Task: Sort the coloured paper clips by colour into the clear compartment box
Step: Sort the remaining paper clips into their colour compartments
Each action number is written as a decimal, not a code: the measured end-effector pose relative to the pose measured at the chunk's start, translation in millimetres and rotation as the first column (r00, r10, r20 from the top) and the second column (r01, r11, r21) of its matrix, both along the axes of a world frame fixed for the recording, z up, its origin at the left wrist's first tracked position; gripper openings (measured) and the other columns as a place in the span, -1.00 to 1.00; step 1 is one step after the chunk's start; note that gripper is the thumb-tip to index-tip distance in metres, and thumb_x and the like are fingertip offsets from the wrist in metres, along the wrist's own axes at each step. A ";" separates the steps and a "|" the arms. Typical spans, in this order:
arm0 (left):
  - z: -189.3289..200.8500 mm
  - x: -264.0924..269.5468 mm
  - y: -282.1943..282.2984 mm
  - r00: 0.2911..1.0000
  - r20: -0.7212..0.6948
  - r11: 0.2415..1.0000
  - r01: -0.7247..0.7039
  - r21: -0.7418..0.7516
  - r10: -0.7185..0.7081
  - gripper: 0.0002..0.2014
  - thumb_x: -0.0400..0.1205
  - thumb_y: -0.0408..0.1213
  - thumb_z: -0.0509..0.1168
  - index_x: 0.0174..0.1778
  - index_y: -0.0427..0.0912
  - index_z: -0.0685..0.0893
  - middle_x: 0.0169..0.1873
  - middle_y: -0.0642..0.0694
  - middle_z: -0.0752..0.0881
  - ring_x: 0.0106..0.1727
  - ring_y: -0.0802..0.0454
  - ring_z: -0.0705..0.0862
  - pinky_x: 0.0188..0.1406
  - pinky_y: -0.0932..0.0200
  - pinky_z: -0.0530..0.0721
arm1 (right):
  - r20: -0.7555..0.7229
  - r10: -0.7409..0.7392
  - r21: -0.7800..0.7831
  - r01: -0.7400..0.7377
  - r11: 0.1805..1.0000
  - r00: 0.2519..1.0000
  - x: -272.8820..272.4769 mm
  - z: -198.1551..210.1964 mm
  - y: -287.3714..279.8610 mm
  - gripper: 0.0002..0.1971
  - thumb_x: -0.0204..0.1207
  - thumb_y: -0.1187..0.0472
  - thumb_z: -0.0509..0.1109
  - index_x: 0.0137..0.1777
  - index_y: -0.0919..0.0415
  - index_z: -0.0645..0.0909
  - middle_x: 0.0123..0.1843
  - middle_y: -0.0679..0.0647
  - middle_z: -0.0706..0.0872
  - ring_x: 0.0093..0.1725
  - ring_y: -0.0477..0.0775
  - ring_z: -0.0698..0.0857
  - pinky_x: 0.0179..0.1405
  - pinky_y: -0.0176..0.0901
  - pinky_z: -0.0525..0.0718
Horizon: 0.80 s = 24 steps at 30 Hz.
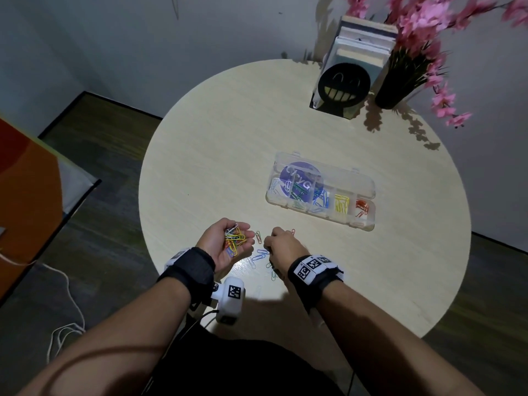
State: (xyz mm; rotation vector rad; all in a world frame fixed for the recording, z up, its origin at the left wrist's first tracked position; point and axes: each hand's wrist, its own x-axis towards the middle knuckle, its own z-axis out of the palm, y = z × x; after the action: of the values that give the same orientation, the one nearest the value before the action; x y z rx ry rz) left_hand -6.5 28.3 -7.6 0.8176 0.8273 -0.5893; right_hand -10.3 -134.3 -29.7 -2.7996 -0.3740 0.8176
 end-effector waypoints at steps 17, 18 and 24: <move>36.8 8.5 -69.0 0.990 0.058 0.976 0.135 -0.173 -0.126 -0.60 0.67 -0.27 0.01 -0.34 -0.30 0.67 -0.49 -0.20 0.69 -0.52 -0.05 0.68 -0.55 0.21 0.68 | 0.030 -0.328 0.532 0.262 0.805 0.944 10.1 113.0 -25.2 -0.91 0.27 0.40 0.43 -0.31 0.22 0.63 -0.24 0.13 0.67 -0.23 0.06 0.57 -0.24 -0.16 0.49; 41.6 8.4 -76.1 0.991 0.067 0.964 0.129 -0.232 -0.116 -0.60 0.63 -0.29 0.01 -0.38 -0.28 0.67 -0.48 -0.19 0.69 -0.49 -0.05 0.70 -0.50 0.21 0.68 | 0.042 -0.297 0.530 0.231 0.816 0.954 7.9 117.3 -24.5 -0.94 0.29 0.40 0.43 -0.27 0.25 0.65 -0.23 0.15 0.68 -0.21 0.08 0.58 -0.20 -0.11 0.51; 57.2 11.4 -99.2 0.996 0.082 0.916 0.062 -0.396 -0.032 -0.81 0.48 -0.37 0.07 -0.18 -0.33 0.57 -0.28 -0.25 0.71 -0.24 -0.09 0.72 -0.26 0.16 0.75 | 0.016 -0.299 0.550 0.241 0.800 0.954 3.4 137.6 -51.3 -0.86 0.40 0.36 0.44 -0.14 0.11 0.75 -0.15 -0.02 0.80 -0.16 -0.02 0.71 -0.08 -0.21 0.65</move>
State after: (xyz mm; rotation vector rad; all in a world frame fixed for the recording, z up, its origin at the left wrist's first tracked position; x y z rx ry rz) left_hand 5.0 -71.0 49.6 0.4823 0.5916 -0.7371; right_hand -6.9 -185.6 107.9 -2.2840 -0.1730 0.4145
